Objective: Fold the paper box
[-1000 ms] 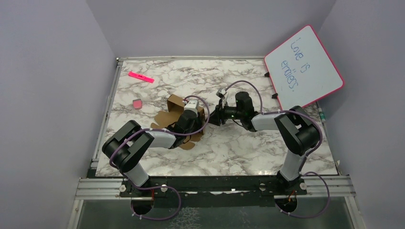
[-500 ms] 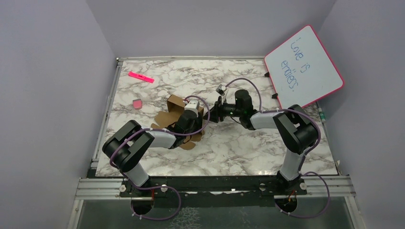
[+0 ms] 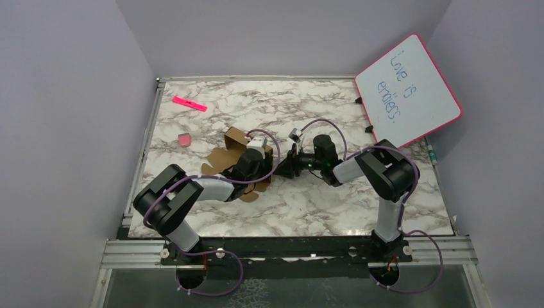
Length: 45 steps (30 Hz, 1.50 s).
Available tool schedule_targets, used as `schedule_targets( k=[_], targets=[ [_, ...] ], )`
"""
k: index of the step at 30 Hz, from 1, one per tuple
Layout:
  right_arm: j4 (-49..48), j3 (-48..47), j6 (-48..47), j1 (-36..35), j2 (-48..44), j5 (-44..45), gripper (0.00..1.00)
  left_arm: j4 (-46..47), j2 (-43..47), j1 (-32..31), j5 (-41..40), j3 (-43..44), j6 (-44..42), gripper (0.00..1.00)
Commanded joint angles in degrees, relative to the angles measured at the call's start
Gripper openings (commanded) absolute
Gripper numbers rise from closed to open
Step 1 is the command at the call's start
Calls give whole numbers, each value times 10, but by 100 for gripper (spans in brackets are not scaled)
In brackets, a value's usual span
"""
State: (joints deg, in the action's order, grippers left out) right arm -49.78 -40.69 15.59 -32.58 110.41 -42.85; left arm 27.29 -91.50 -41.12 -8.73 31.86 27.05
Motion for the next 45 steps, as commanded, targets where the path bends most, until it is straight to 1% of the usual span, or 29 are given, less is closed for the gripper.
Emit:
schedule_targets(
  k=[1,12,17,21,25,28,30,34,39,45],
  targets=[
    [-49,6,-7,-3,0,23,42,0,34,1,19,-10,8,38],
    [-46,-2,-15,-4,8,17,42,-28,73,2,24,-9,13,48],
    [-48,-6,-14,-4,8,10,42,-59,99,2,15,-12,17,53],
    [-47,-9,-14,-4,7,8,42,-99,134,3,-4,-15,22,55],
    [-46,-12,-12,-5,9,4,42,-147,172,4,-34,-19,17,54],
    [-46,-13,-11,-6,8,2,42,-183,194,10,-68,-28,19,49],
    [-46,-15,-11,-6,7,1,42,-196,201,18,-76,-41,28,47],
    [-47,-22,-5,-8,9,-2,42,-202,191,28,-71,-61,54,43],
    [-47,-32,2,-12,11,-5,42,-210,147,29,-55,-63,62,37],
    [-37,-41,2,-17,9,3,42,-167,135,29,0,-81,70,36]
  ],
)
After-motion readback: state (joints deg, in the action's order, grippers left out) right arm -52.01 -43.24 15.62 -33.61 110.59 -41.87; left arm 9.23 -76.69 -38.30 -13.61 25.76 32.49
